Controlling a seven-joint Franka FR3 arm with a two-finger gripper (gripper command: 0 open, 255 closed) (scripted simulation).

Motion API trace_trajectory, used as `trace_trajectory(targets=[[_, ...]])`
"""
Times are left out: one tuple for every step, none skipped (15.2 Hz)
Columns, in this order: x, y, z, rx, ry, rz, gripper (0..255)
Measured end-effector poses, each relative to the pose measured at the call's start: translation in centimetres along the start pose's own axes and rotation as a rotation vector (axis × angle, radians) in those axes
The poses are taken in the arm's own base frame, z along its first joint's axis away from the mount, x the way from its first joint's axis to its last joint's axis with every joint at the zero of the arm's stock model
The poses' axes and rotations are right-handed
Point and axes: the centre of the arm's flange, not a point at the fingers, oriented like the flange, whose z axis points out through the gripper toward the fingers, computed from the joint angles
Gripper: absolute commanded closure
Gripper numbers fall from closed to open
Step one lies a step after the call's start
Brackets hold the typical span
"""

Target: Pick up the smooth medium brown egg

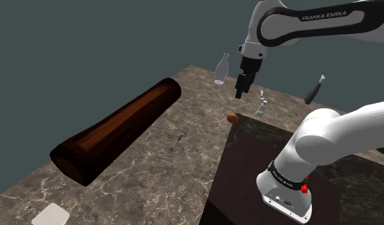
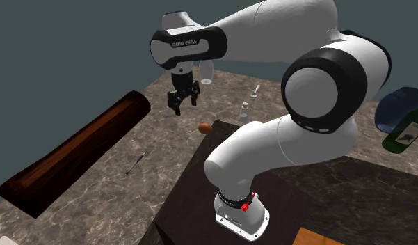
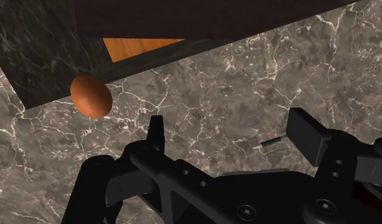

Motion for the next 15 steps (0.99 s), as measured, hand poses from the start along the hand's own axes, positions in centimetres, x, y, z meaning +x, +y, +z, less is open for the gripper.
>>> trace_trajectory(targets=[[0.3, 0.8, 1.1, -0.004, 0.000, -0.003, 0], [0.6, 1.4, 2.0, -0.008, 0.001, -0.006, 0], [0.8, 2.2, 3.0, -0.013, 0.001, -0.009, 0], [1.1, 3.1, 3.9, -0.017, 0.002, -0.012, 0], [1.5, 3.5, 5.0, -0.021, 0.002, -0.015, 0], [1.6, 4.5, 5.6, -0.025, 0.004, -0.017, 0], [1.9, 5.4, 6.5, -0.030, 0.003, -0.020, 0], [2.1, 6.2, 7.8, -0.034, 0.003, -0.024, 0], [2.5, 6.8, 8.7, -0.038, 0.005, -0.027, 0], [2.7, 7.7, 9.8, -0.042, 0.005, -0.030, 0], [2.8, 8.7, 10.6, -0.047, 0.007, -0.033, 0], [3.4, 9.4, 11.3, -0.051, 0.008, -0.036, 0], [3.9, 9.9, 12.4, -0.055, 0.007, -0.039, 0], [4.2, 11.3, 13.2, -0.060, 0.009, -0.041, 0], [4.4, 12.1, 14.3, -0.064, 0.009, -0.044, 0]])
